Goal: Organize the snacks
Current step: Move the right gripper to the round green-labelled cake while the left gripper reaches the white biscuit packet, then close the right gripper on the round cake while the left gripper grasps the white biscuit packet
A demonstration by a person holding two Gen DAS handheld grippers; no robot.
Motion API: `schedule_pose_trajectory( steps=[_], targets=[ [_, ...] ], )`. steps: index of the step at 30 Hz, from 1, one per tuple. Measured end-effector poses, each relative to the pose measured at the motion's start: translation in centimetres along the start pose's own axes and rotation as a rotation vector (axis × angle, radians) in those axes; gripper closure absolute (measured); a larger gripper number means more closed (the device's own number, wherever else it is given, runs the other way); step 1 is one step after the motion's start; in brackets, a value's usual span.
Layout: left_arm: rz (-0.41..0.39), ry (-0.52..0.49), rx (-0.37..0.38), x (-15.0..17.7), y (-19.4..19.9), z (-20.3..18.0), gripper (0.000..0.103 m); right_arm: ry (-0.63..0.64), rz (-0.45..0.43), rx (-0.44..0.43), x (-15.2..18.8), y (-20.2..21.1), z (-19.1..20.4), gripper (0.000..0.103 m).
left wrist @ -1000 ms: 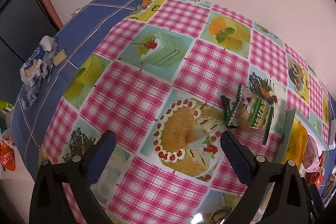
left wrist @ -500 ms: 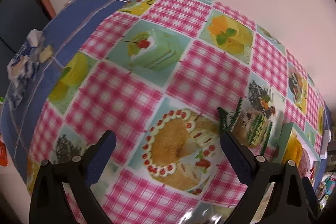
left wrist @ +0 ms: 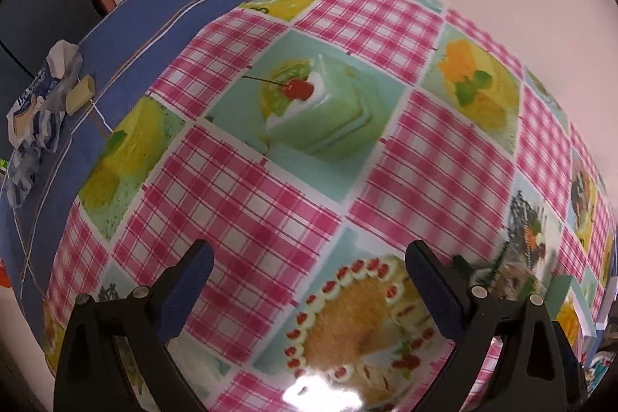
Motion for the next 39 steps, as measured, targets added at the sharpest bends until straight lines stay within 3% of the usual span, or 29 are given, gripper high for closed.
schedule_pose_trajectory(
  steps=[8,15,19,31,39],
  targets=[
    [0.020,0.014,0.010,-0.4,-2.1,0.6,0.003,-0.008,0.003,0.009,0.0,-1.4,0.6,0.006],
    [0.026,0.003,0.043,0.1,-2.7,-0.1,0.004,-0.036,-0.003,-0.031,0.0,-1.1,0.6,0.033],
    [0.029,0.001,0.053,0.4,-3.0,-0.8,0.004,-0.030,-0.009,-0.034,0.0,-0.7,0.7,0.043],
    [0.024,-0.022,0.108,1.5,0.2,-3.2,0.004,-0.080,-0.015,-0.051,0.6,0.8,-1.3,0.048],
    [0.025,-0.159,0.159,2.4,1.4,-8.1,0.004,-0.143,-0.054,-0.037,-0.2,3.1,-4.6,0.048]
  ],
)
Point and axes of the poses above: each gripper's, at about its wrist camera, not at the fingertips, and y roughly against the way its jaws point, z to its left, x to its underside, the point moved 1 cm from there along -y, roughly the way its jaws point, and after that the axes turned 6 degrees about -z, right-handed, at the moved point
